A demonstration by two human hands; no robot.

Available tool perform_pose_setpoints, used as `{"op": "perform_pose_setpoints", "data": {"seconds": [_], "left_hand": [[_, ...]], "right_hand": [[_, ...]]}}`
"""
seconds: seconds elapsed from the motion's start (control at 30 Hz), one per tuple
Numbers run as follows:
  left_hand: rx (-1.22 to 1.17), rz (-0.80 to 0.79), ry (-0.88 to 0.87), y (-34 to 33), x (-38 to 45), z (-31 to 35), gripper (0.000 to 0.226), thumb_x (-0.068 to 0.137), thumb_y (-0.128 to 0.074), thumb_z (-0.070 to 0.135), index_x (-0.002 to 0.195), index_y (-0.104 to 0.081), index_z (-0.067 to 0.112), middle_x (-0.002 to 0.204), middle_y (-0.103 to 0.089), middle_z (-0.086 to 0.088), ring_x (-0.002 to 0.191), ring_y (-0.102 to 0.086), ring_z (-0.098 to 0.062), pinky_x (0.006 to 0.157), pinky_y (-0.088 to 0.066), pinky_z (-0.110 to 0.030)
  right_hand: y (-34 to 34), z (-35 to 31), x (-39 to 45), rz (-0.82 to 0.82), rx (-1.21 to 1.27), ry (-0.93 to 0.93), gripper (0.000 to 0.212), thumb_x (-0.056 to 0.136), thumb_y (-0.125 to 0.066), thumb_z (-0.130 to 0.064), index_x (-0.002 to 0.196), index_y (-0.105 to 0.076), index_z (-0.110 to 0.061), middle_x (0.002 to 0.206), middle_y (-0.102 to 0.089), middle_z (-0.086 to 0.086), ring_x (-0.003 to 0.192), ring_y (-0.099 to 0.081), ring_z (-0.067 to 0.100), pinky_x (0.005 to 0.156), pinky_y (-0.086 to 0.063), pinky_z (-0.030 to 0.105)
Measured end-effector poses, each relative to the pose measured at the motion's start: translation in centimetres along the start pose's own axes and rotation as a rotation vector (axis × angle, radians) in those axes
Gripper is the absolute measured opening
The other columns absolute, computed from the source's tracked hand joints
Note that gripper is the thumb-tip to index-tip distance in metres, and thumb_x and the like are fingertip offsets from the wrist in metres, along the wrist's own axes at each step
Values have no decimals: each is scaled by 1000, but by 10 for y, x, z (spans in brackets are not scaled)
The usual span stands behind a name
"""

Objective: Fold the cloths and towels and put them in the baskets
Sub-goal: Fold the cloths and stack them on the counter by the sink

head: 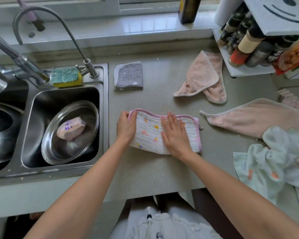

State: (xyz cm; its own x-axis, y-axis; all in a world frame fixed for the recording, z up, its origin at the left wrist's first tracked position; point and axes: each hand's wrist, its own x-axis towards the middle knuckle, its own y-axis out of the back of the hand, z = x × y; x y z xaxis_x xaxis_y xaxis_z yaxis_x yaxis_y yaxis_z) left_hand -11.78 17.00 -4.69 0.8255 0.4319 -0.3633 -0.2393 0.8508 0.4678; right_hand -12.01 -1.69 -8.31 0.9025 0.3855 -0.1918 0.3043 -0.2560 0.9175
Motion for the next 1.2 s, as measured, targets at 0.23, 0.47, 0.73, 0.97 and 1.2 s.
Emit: {"op": "perform_pose_setpoints", "data": {"seconds": [0.23,0.47,0.73,0.97,1.2], "left_hand": [[-119,-334,-7,-44,-24,43,24,94,-55,32,107,-67,16,86,-64,3,69,-56,-5,51,-43,-11],[-18,-482,-17,-103,-44,49,3,88,-63,12,87,-61,11,88,-66,-16,78,-66,-27,68,-59,-50],[22,-366,-112,-120,-49,54,12,87,-65,12,84,-59,23,80,-64,-1,77,-66,-23,68,-58,-50],[-100,-528,-161,-116,-62,56,43,94,-37,-8,128,-52,12,99,-61,-1,70,-65,-16,67,-59,-25],[39,-671,-280,-79,-31,65,55,85,-33,-18,115,-61,17,112,-65,-8,82,-64,-11,72,-52,-25]], "right_hand": [[45,66,-9,273,361,-561,37,88,-62,-27,115,-55,-1,119,-57,19,111,-50,33,93,-38,38],[64,79,-6,46,495,-541,15,74,-73,-17,72,-58,-13,69,-58,0,65,-53,15,59,-35,26],[66,87,-7,30,796,-551,14,78,-71,-10,81,-57,-10,74,-56,2,72,-53,15,59,-40,27],[82,78,-14,-72,971,-519,23,88,-42,4,92,-63,-3,86,-66,15,80,-64,27,65,-50,27],[85,84,-22,-29,969,-337,20,82,-70,-12,101,-64,-8,96,-70,8,89,-64,18,75,-49,30]]}}
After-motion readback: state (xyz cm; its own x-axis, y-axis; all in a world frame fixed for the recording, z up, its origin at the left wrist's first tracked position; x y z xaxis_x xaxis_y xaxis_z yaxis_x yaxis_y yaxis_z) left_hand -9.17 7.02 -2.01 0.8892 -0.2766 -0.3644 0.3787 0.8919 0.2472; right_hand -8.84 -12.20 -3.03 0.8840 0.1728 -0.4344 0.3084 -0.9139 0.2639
